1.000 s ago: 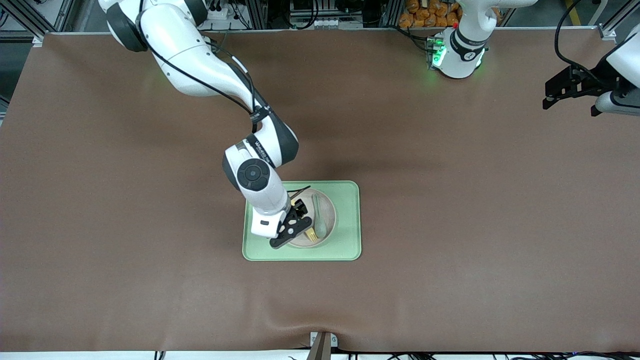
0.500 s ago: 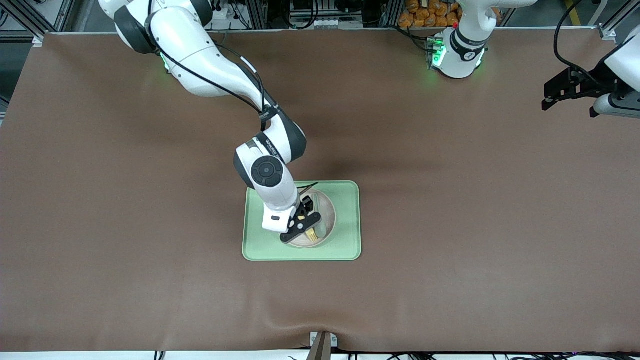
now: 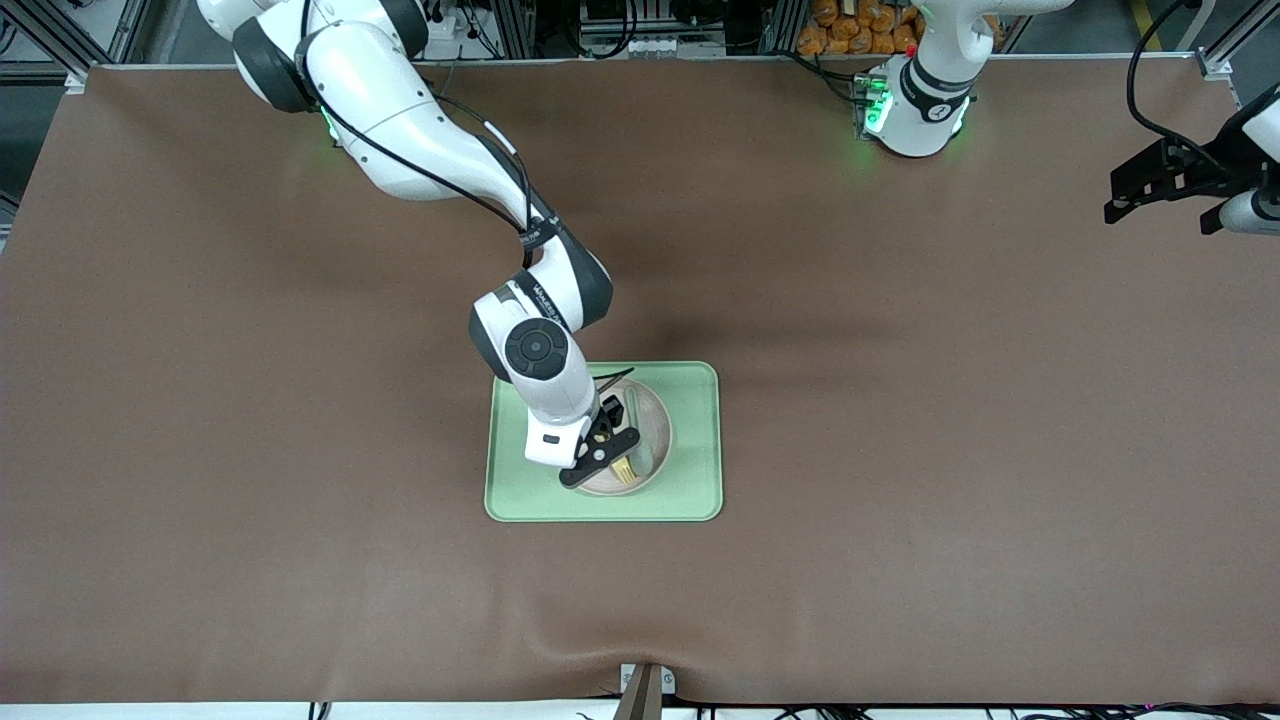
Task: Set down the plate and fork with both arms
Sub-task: 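Lower the right gripper over the yellow fork on the plate, then close the right gripper on the yellow fork handle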
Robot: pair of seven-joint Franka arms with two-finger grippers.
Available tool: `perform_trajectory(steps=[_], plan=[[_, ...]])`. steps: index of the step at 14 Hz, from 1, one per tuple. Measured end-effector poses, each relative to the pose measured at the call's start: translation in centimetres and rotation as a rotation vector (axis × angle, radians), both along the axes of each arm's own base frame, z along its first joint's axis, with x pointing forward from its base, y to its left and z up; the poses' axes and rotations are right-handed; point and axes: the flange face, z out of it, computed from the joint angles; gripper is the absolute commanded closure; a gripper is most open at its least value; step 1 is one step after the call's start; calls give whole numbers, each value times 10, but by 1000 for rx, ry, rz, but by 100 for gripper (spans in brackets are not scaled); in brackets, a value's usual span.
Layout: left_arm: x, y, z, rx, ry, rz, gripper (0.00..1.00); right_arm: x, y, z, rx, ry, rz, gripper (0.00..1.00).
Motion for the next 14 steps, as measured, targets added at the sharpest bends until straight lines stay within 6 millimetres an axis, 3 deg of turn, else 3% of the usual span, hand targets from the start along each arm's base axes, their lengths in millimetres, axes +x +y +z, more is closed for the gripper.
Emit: perform_trajectory(steps=[8,14], plan=[[1,-4,1,0,-11,-6,0,-4,2,-18,-10,13,-5,43],[3,-4,-1,1,-15,25,0,-10,9,-20,-18,9,9,47]])
